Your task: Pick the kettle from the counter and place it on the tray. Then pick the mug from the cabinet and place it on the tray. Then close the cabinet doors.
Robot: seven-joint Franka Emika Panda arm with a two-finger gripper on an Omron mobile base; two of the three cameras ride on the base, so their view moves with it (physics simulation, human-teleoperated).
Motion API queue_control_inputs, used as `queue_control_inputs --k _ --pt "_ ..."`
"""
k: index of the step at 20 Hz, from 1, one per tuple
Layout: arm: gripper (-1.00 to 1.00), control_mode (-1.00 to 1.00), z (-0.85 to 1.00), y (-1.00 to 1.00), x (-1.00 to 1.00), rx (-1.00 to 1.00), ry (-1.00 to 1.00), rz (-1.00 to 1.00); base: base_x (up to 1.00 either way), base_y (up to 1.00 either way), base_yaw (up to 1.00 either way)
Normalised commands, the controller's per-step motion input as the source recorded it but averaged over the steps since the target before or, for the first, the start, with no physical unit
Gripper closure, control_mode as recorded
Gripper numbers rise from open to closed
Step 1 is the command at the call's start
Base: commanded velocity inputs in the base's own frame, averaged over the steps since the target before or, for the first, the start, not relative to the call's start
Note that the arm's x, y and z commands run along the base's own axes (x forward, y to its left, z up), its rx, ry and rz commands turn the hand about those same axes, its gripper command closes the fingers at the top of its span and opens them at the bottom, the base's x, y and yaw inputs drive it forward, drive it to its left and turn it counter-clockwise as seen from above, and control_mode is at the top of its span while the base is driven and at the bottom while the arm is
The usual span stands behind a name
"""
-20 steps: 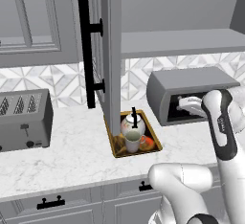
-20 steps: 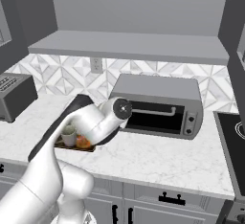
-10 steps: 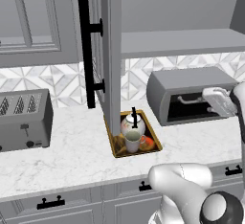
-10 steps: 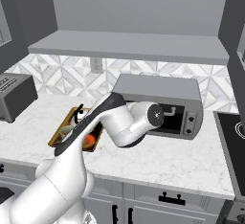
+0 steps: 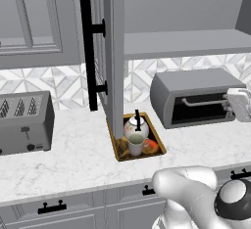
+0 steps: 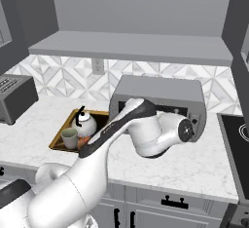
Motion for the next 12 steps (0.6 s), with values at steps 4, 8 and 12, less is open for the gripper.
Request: queue_control_inputs --k 4,8,12 --pt "1.00 -1.00 0.09 -0.93 -0.06 0.67 -0.13 -0.03 0.00 0.00 0.00" --pt "1.00 -1.00 0.33 -0.97 -0.04 0.61 -0.15 -0.08 0.00 0.00 0.00" --pt "1.00 -1.00 0.00 -0.74 -0.02 0.20 -0.06 -0.04 0.00 0.00 0.00"
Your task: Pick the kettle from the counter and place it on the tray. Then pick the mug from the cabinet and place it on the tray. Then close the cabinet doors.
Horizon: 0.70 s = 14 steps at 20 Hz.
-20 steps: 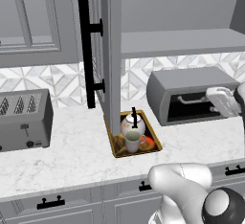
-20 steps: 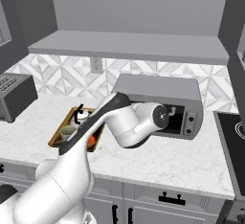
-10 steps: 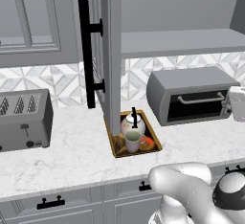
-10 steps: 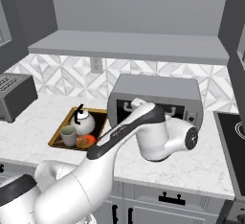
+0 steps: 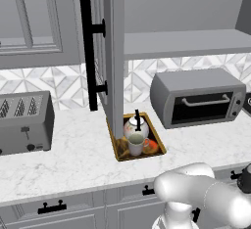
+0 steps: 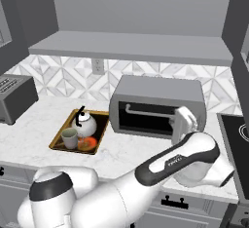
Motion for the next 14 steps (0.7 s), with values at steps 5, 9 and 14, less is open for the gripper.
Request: queue_control_inputs --k 5,9,14 --pt "1.00 -1.00 0.00 -0.23 -0.22 0.12 -0.08 0.00 0.00 0.00 0.00" --pt "1.00 -1.00 0.00 -0.05 -0.14 0.00 -0.06 0.00 0.00 0.00 0.00" --pt "1.00 -1.00 0.00 -0.04 0.00 0.02 -0.02 0.00 0.00 0.00 0.00"
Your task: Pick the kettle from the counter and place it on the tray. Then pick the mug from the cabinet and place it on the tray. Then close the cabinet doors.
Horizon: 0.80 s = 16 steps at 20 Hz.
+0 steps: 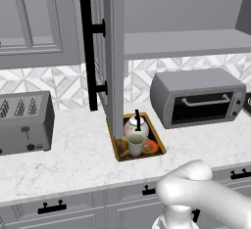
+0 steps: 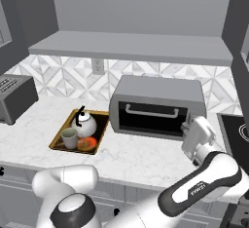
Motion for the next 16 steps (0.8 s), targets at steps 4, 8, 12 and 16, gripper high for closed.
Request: queue_control_inputs --k 4,8,12,16 --pt "1.00 -1.00 0.02 -0.31 0.00 0.12 -0.16 -0.06 0.00 0.00 0.00" --pt "1.00 -1.00 0.00 -0.26 0.00 0.15 -0.15 -0.07 0.00 0.00 0.00" --pt "1.00 -1.00 0.00 -0.16 0.00 0.08 -0.05 -0.05 0.00 0.00 0.00" --pt "1.00 -1.00 0.00 -0.29 0.00 0.09 -0.02 -0.06 0.00 0.00 0.00"
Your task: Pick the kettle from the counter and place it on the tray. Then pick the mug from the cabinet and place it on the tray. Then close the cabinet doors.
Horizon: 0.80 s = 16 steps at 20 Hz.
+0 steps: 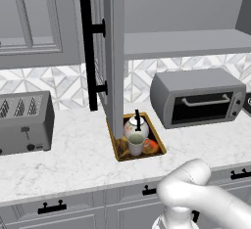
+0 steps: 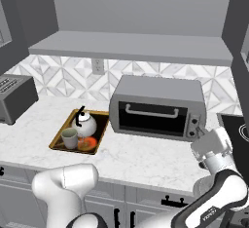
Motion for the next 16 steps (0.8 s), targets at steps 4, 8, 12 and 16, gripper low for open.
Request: queue_control_inputs --k 4,8,12,16 --pt "1.00 -1.00 0.00 -0.33 0.00 0.08 -0.02 -0.07 0.00 0.00 0.00" --pt "1.00 -1.00 0.00 -0.32 -0.01 0.05 -0.03 -0.06 0.00 0.00 0.00" --pt "1.00 -1.00 0.00 -0.62 0.00 0.05 0.00 -0.07 0.00 0.00 0.00" --pt "1.00 -1.00 0.07 -0.44 -0.18 0.08 -0.12 -0.08 0.00 0.00 0.00"
